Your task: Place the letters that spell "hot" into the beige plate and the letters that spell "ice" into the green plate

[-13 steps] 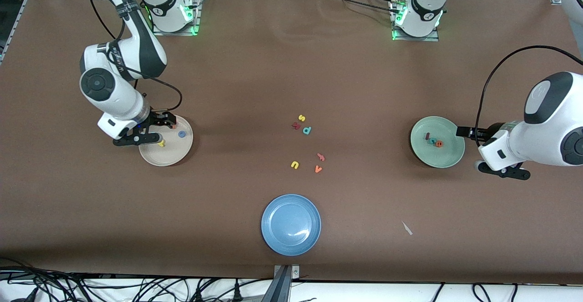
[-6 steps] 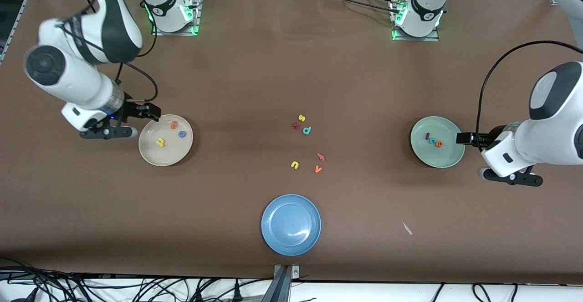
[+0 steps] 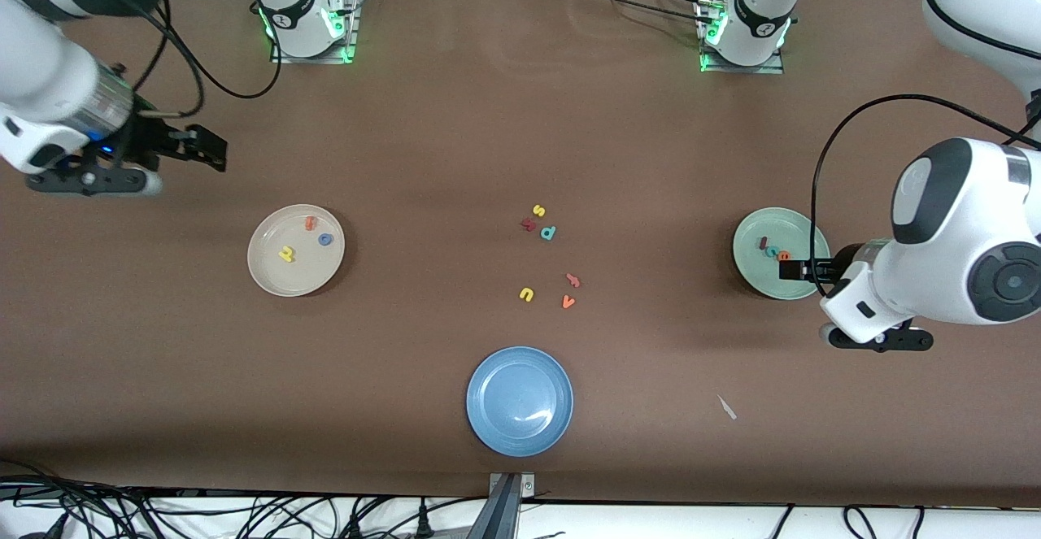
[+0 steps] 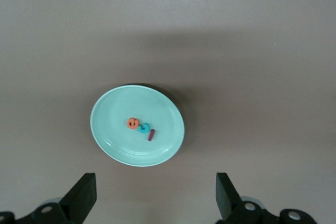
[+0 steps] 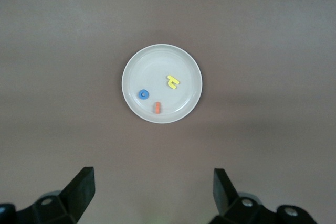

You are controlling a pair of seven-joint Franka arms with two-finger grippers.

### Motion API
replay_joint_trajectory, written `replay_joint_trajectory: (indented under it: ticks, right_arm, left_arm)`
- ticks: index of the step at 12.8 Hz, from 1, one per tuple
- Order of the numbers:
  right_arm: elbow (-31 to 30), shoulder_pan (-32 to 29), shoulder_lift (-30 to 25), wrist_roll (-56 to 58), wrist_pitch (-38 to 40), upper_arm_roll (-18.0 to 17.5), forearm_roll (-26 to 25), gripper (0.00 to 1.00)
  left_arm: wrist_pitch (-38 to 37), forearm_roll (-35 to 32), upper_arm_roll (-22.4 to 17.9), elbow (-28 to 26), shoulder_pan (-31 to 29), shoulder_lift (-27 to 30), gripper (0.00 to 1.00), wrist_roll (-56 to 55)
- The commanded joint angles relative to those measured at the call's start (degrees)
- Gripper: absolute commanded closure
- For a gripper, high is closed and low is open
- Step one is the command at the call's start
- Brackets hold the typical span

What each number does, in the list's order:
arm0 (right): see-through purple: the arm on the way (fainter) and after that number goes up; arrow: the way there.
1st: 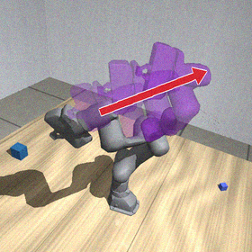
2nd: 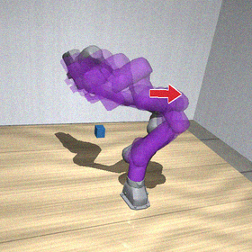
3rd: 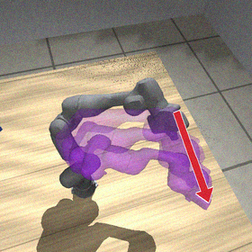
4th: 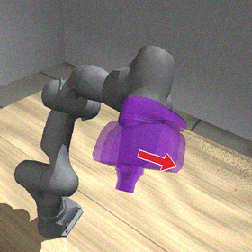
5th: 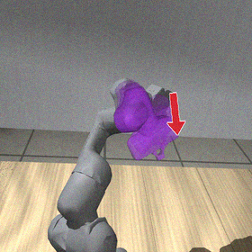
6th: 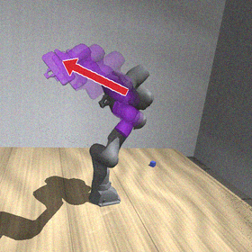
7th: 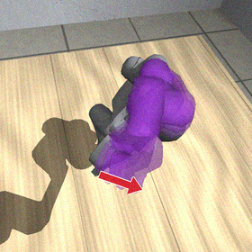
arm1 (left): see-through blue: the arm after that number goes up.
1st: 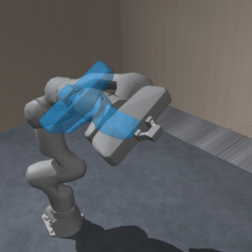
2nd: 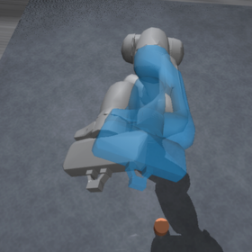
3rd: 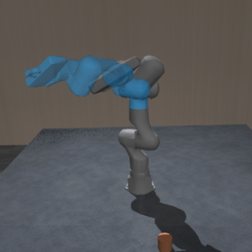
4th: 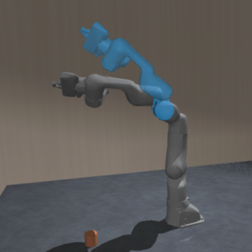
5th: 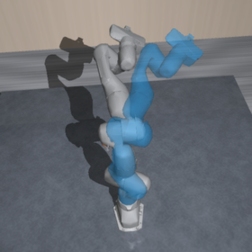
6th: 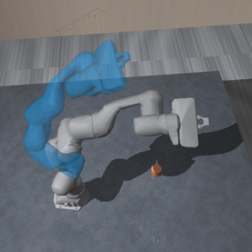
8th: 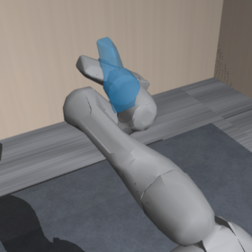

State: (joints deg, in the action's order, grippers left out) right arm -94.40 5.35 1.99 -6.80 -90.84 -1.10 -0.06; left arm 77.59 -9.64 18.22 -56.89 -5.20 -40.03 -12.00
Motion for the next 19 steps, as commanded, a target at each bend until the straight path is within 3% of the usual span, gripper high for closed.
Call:
replay_joint_trajectory:
  ticks: [1, 2, 3, 4, 5, 8, 9, 12, 15, 19]
  right_arm:
    - [5.08, 0.98, 0.64, 3.36, 5.13, 3.65, 2.96, 0.00]
    - [6.40, 0.89, 0.99, 3.46, 6.28, 3.56, 2.87, 0.00]
    - [7.55, 0.54, 1.25, 3.55, 7.16, 3.74, 2.96, 0.00]
    - [7.73, 0.54, 1.43, 3.46, 7.17, 3.74, 2.87, 0.00]
    - [7.74, 0.54, 1.52, 3.37, 7.08, 3.74, 2.79, 0.00]
    - [7.74, 0.36, 1.52, 3.46, 6.99, 3.74, 2.35, 0.00]
    - [7.74, 0.36, 1.52, 3.46, 7.08, 3.91, 2.26, 0.00]
    - [7.82, 0.45, 1.61, 3.37, 7.17, 4.09, 2.08, 0.00]
    - [7.91, 0.45, 1.52, 2.94, 6.64, 4.09, 2.08, 0.00]
    - [7.91, 0.89, 1.52, 2.49, 6.73, 3.83, 1.56, 0.00]
  left_arm:
    - [-1.57, 10.57, -12.11, 0.65, 5.36, 4.06, 0.00, 2.76]
    - [-1.48, 14.09, -16.07, -0.05, 6.68, 5.30, 0.01, 4.60]
    - [-1.13, 15.78, -17.06, -0.58, 6.78, 6.62, 0.10, 5.23]
    - [-0.61, 15.80, -17.07, -2.15, 6.61, 7.68, 0.11, 5.32]
    - [3.31, 15.36, -16.81, -5.47, 6.61, 9.43, 0.03, 5.41]
    - [22.01, 15.09, -16.81, -26.19, 6.70, 20.84, 0.01, 6.89]
    - [24.25, 15.09, -16.81, -28.95, 6.70, 22.18, 0.01, 9.25]
    - [24.80, 14.83, -16.90, -28.62, 6.61, 22.28, 0.01, 11.20]
    - [31.29, 14.48, -16.72, -28.80, 6.00, 23.42, 0.01, 14.29]
    - [28.68, 14.39, -17.07, -28.19, 5.91, 23.51, 0.01, 16.30]
